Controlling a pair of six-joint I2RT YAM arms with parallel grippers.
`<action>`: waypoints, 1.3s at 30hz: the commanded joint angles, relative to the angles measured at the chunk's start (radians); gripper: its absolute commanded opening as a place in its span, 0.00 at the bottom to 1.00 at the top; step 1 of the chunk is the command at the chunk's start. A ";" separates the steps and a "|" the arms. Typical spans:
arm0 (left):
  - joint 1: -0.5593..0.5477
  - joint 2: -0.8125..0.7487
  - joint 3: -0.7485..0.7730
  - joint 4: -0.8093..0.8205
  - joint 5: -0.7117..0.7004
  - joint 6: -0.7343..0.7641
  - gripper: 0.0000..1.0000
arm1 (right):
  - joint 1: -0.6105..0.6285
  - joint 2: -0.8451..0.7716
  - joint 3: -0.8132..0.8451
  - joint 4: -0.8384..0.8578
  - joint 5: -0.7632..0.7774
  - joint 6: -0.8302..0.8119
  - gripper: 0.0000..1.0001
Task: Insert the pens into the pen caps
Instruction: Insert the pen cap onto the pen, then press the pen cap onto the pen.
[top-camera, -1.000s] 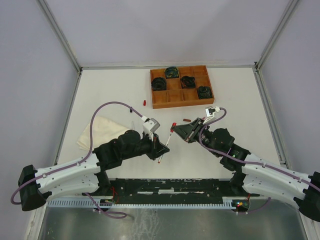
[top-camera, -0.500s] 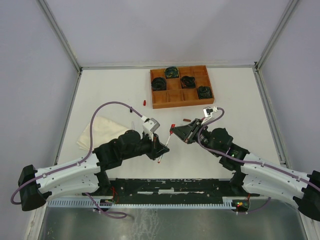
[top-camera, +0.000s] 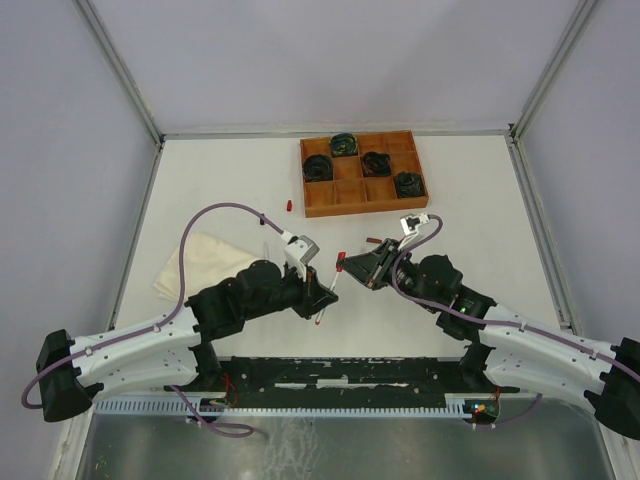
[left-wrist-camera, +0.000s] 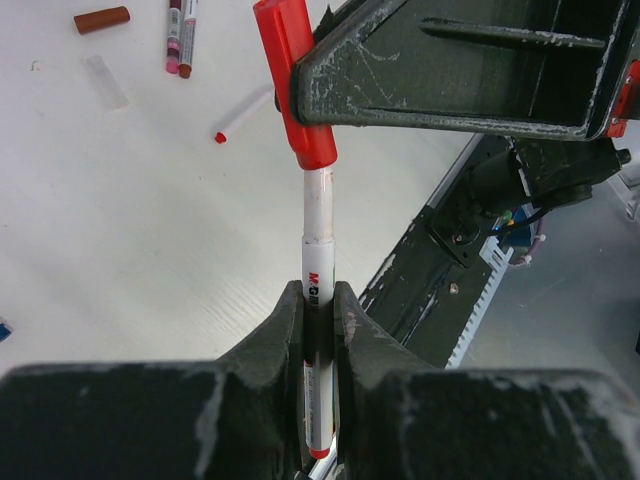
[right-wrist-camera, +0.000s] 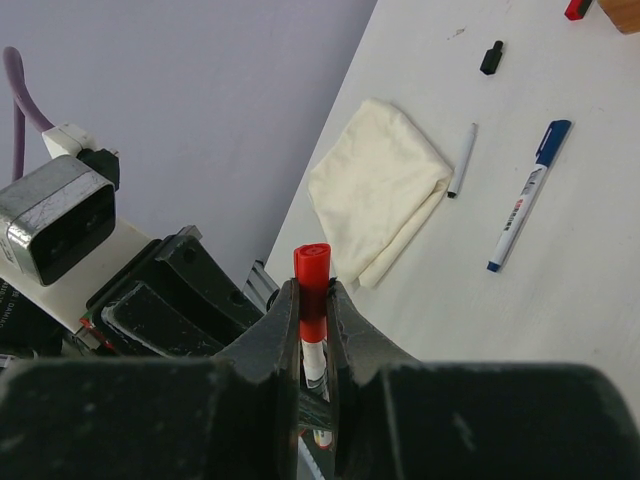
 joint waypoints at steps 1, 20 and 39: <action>-0.004 -0.007 0.021 0.059 -0.038 -0.041 0.03 | 0.001 -0.003 0.045 0.029 -0.020 -0.019 0.05; -0.004 -0.033 0.060 0.157 -0.131 -0.161 0.03 | 0.004 0.062 0.047 0.077 -0.144 -0.071 0.06; -0.005 -0.042 0.094 0.161 -0.178 -0.149 0.03 | 0.010 -0.014 0.150 -0.128 -0.146 -0.133 0.41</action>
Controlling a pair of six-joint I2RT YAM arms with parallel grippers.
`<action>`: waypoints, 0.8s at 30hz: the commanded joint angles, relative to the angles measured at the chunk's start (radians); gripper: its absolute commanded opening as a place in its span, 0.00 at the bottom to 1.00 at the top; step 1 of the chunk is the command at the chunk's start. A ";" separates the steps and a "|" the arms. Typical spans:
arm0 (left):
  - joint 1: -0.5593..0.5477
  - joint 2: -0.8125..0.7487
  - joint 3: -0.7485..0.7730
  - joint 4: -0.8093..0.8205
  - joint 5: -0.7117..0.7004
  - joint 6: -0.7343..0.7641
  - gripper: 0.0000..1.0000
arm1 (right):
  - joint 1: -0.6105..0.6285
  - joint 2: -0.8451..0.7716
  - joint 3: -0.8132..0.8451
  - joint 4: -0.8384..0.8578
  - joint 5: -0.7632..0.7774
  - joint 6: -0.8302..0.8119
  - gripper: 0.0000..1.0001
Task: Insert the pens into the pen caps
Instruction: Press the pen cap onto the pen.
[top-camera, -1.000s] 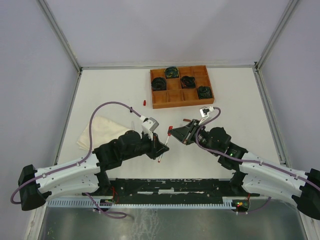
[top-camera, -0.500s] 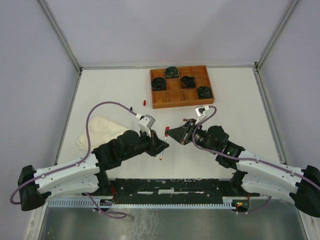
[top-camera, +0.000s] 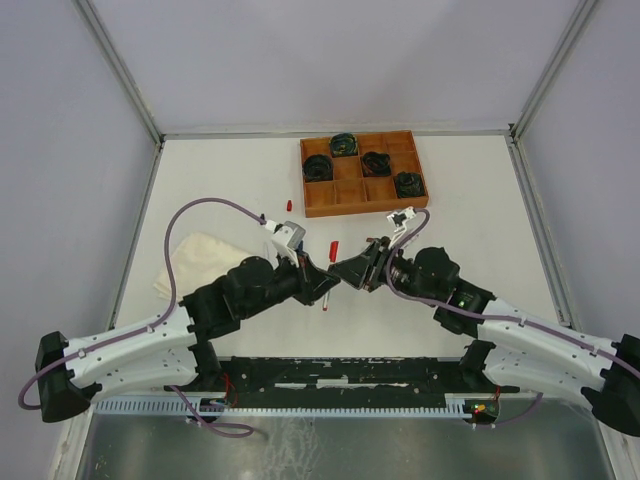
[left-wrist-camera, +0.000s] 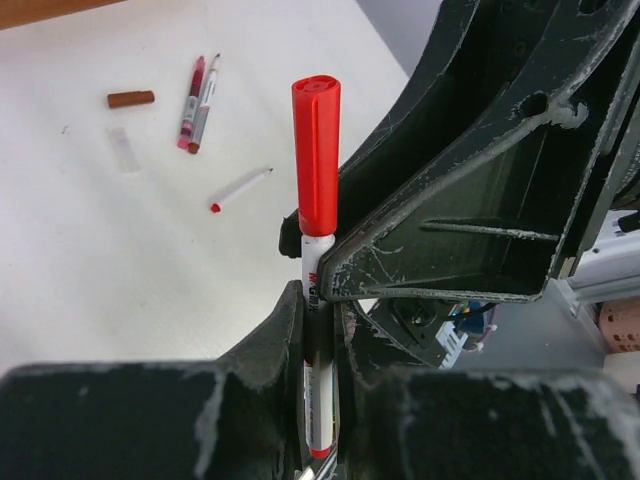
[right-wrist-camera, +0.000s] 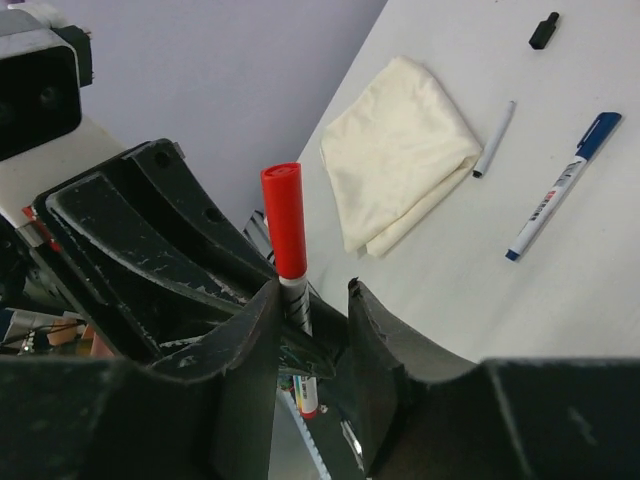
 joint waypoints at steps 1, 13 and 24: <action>0.001 -0.029 0.044 0.104 -0.035 -0.022 0.03 | 0.008 -0.086 0.095 -0.135 0.016 -0.041 0.43; -0.001 -0.049 0.001 0.115 0.096 0.013 0.03 | 0.008 -0.206 0.250 -0.405 0.288 -0.090 0.59; 0.001 0.004 0.012 0.157 0.239 0.039 0.03 | 0.006 -0.079 0.323 -0.350 0.211 -0.103 0.58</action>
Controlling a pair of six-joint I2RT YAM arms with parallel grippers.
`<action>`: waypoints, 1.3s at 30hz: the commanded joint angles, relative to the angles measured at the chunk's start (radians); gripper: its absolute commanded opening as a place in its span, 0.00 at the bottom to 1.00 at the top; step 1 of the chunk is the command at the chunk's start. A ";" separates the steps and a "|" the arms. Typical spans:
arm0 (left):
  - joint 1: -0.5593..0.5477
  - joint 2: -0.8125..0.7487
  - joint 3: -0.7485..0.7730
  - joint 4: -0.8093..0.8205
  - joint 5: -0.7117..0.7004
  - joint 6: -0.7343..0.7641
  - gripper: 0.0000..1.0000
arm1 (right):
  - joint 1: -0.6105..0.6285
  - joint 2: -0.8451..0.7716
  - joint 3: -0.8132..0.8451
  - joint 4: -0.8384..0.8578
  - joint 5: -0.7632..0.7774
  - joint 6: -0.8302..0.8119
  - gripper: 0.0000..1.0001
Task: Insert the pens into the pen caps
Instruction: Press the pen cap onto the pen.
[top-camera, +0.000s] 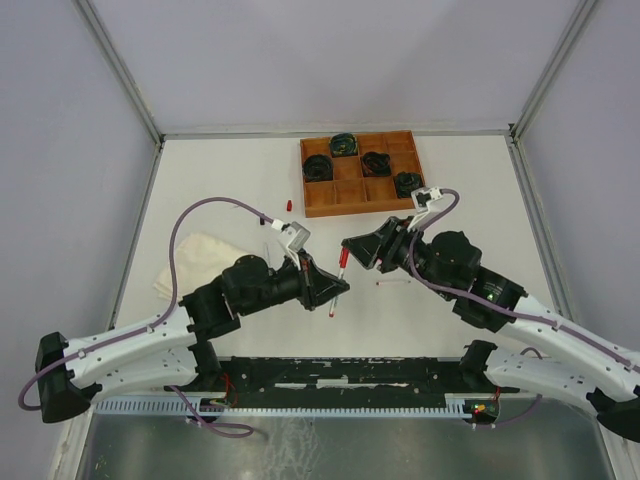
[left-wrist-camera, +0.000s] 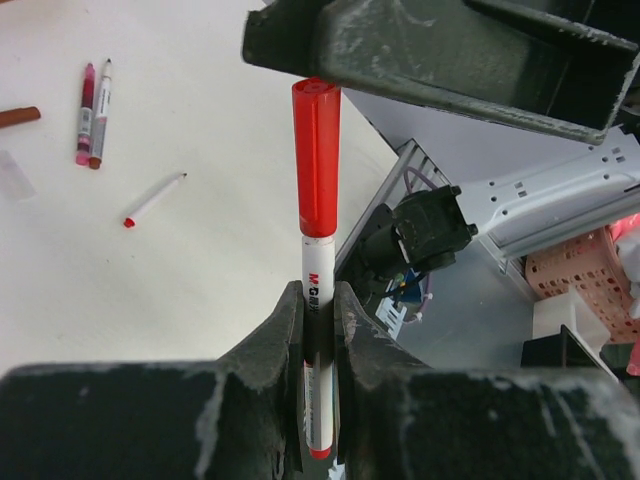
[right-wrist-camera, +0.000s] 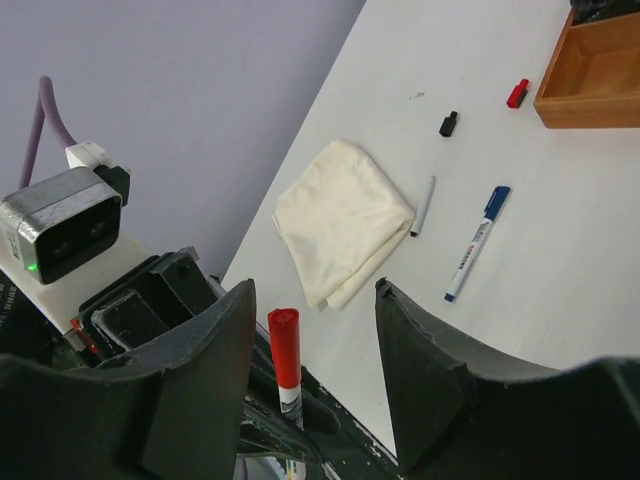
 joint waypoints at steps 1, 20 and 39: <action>0.001 0.020 0.014 0.065 0.065 0.038 0.03 | 0.004 0.021 0.050 0.051 -0.040 -0.020 0.58; 0.001 0.053 0.069 0.076 0.066 0.055 0.03 | 0.003 0.079 0.028 0.082 -0.169 0.015 0.20; 0.001 0.044 0.327 0.046 -0.067 0.148 0.03 | 0.090 0.142 0.078 -0.074 -0.265 -0.087 0.00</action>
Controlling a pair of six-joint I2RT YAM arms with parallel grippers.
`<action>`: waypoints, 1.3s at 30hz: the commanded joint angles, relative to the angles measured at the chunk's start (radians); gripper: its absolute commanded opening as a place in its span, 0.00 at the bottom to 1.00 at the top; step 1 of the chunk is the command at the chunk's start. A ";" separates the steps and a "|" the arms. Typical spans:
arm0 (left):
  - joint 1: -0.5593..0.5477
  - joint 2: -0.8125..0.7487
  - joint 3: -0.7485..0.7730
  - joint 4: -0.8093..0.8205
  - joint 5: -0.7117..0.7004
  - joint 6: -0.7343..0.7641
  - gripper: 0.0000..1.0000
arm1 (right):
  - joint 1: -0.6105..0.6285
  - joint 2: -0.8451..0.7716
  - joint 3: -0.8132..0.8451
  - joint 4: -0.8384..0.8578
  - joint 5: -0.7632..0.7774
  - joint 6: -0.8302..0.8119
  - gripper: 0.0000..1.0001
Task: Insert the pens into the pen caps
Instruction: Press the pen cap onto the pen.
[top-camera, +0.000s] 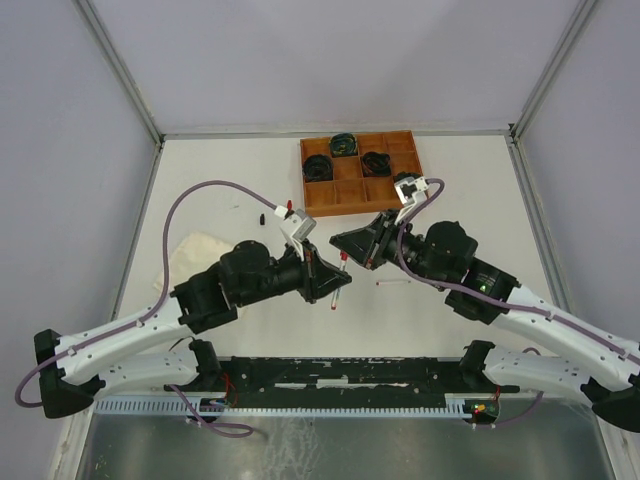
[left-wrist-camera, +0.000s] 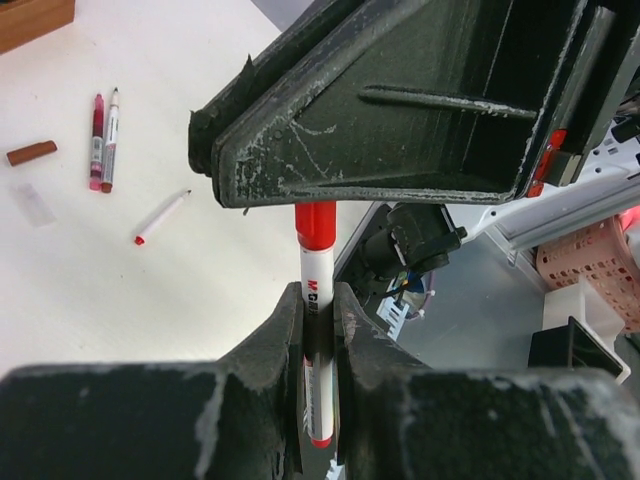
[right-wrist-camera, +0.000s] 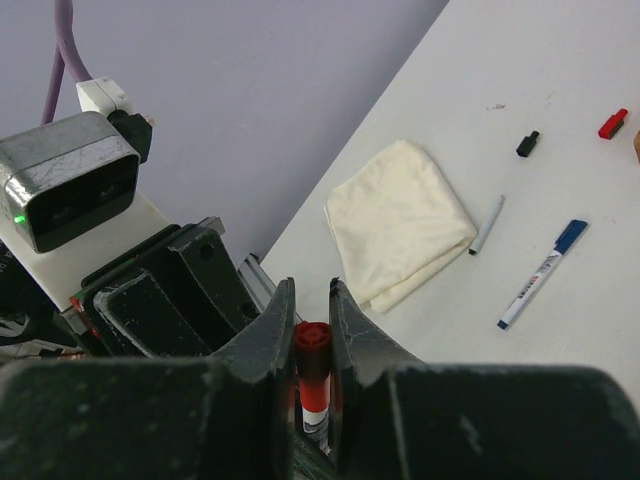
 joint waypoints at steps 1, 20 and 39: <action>0.005 -0.013 0.151 0.204 -0.070 0.086 0.03 | 0.080 0.044 0.001 -0.144 -0.109 -0.043 0.00; 0.004 -0.075 0.217 0.193 -0.120 0.117 0.03 | 0.204 0.074 -0.081 -0.122 -0.005 -0.016 0.00; 0.005 -0.046 0.171 -0.036 -0.041 0.124 0.03 | 0.203 -0.068 0.069 -0.059 0.275 -0.144 0.48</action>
